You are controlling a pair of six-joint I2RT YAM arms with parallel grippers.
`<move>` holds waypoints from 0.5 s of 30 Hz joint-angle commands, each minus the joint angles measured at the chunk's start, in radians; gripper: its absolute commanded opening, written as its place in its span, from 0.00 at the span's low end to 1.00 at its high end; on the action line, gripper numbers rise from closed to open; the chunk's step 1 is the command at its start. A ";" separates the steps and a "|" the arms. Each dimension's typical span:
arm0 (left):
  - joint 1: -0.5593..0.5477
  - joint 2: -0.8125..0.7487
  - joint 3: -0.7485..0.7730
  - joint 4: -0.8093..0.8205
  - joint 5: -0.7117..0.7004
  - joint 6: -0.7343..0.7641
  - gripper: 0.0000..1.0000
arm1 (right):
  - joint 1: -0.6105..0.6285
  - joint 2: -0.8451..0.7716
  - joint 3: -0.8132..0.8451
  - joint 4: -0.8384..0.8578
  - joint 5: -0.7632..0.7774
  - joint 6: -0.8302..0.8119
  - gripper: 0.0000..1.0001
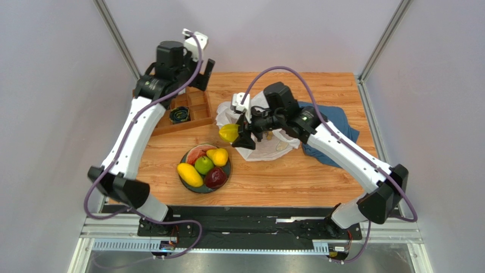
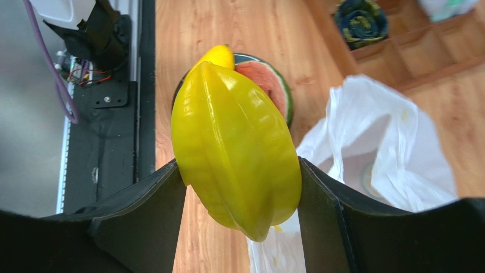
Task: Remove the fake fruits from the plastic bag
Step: Place the fake fruit on the plate.
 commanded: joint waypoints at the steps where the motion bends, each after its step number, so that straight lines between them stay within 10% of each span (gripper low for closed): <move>1: 0.073 -0.156 -0.099 -0.014 0.009 -0.049 0.93 | 0.046 0.111 0.045 0.014 -0.010 0.051 0.46; 15: 0.210 -0.408 -0.367 -0.011 0.092 -0.101 0.92 | 0.060 0.231 -0.214 0.172 0.074 0.406 0.43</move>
